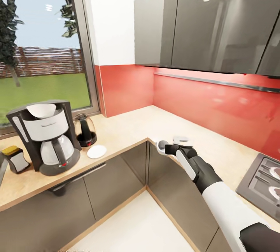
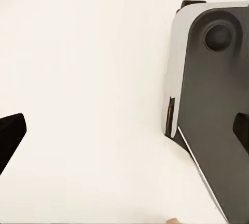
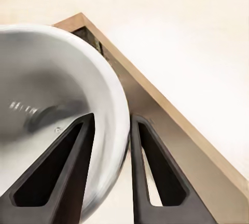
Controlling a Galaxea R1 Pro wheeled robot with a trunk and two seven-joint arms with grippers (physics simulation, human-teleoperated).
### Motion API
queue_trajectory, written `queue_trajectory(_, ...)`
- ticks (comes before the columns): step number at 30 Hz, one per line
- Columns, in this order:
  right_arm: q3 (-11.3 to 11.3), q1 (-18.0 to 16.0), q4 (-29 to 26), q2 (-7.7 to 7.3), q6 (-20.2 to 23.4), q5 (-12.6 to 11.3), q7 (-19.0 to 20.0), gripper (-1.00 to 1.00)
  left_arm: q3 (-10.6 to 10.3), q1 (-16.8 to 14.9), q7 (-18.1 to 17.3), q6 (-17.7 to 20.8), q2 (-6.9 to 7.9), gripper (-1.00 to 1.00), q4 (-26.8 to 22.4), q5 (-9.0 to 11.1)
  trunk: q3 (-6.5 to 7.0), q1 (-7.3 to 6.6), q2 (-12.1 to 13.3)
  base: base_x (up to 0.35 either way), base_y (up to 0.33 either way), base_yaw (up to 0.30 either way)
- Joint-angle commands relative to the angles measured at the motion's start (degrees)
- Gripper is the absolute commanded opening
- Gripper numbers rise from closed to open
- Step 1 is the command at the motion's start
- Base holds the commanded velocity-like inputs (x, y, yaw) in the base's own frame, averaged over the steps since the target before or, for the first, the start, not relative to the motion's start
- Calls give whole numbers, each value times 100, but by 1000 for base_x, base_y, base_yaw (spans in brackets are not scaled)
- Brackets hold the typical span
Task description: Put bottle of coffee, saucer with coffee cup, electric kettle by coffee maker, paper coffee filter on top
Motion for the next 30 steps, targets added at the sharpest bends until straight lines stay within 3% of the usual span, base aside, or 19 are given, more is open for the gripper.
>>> queue_trajectory(1,24,-6,-12,-8,10,-71,-38,-100,38,-7,-8,-20,6,100,9,109,-14,4,-14,0,0,278)
queue_trajectory(11,25,-6,-4,-11,12,-73,-38,-100,22,-7,5,-10,-23,100,30,1351,-14,4,-14,0,0,239)
queue_trajectory(12,26,-6,-7,-13,12,-72,-35,-100,16,-7,5,-10,-4,100,35,1566,-14,4,-14,0,0,58)
queue_trajectory(15,31,-6,-5,-16,16,-68,-31,-100,11,-1,43,-10,50,100,67,1867,-14,4,-14,0,0,25)
queue_trajectory(17,32,-6,0,-20,15,-65,-30,-100,11,0,191,-12,73,100,74,1938,-14,4,-14,0,0,9)
queue_trajectory(21,32,-6,10,-25,16,-62,-30,-100,5,2,810,-29,45,100,58,2012,-14,4,-14,0,0,3)
queue_trajectory(30,24,-6,-36,-8,11,-86,-38,-100,1,2,918,-36,29,100,46,2045,-14,4,-14,0,0,0)
